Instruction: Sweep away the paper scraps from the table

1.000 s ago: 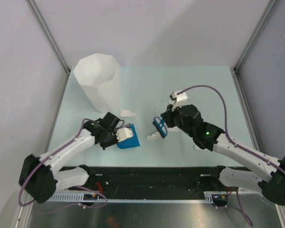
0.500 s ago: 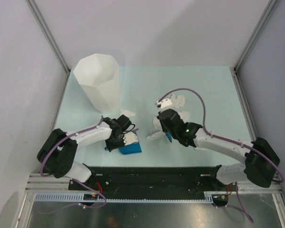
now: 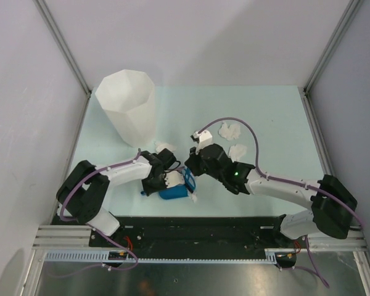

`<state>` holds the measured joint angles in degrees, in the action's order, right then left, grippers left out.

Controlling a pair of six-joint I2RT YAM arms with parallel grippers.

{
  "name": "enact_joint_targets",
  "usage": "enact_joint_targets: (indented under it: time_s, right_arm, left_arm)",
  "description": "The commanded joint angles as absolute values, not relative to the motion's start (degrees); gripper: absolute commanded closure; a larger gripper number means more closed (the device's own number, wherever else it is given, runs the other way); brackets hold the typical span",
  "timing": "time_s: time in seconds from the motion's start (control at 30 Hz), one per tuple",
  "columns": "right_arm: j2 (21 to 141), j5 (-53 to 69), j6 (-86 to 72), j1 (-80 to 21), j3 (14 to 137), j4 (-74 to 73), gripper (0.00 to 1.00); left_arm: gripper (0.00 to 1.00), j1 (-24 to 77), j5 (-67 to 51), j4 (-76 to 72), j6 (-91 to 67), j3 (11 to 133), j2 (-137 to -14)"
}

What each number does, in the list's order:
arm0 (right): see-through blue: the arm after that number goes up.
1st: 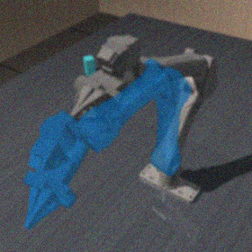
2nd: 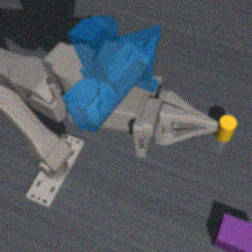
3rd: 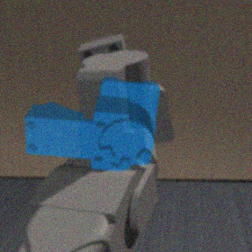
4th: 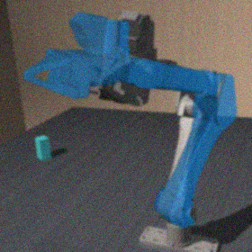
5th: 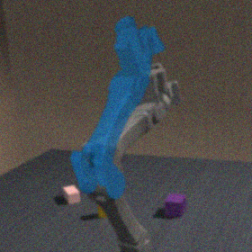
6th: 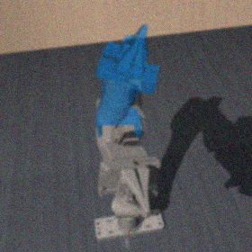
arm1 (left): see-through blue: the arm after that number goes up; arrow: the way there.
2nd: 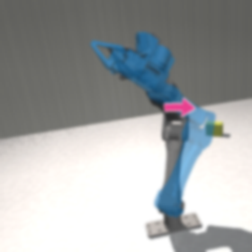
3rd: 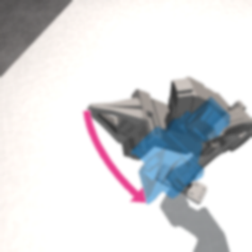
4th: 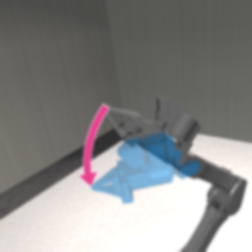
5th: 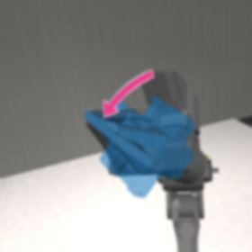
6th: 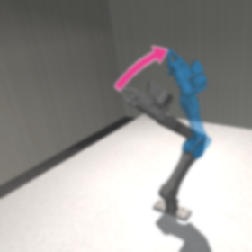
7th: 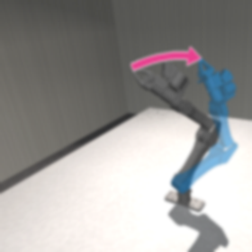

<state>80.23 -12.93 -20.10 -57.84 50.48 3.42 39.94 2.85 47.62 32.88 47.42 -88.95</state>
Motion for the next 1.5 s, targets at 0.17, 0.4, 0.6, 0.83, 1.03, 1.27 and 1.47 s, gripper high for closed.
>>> enact_joint_targets:
  time_s: [0.17,0.4,0.6,0.83,1.03,1.27,1.47]
  right_arm:
    - [67.9,-18.8,-23.2,-54.8,52.6,0.5,1.00]
    - [62.4,-33.1,-21.7,-61.9,52.6,-13.4,1.00]
    - [62.5,-43.3,-29.7,-73.5,52.6,-23.4,1.00]
    - [65.7,-40.5,-41.7,-75.5,52.4,-35.3,1.00]
    - [71.6,-44.7,-41.1,-76.2,46.1,-23.2,1.00]
    - [76.6,-45.2,-31.2,-73.3,43.9,5.3,1.00]
    - [78.8,-27.6,-19.2,-71.6,44.4,24.8,1.00]
  left_arm:
    - [1.00,40.6,9.4,46.4,31.9,48.7,-85.0]
    - [1.00,40.6,11.5,52.1,34.5,47.3,-76.7]
    - [1.00,40.7,12.2,54.9,34.9,38.7,-71.0]
    - [1.00,41.0,12.9,55.4,34.3,39.3,-72.9]
    - [1.00,44.0,10.7,55.0,33.1,42.4,-80.0]
    - [1.00,44.0,10.5,54.2,33.8,46.1,-85.2]
    - [1.00,44.0,7.9,53.4,33.3,48.9,-87.3]
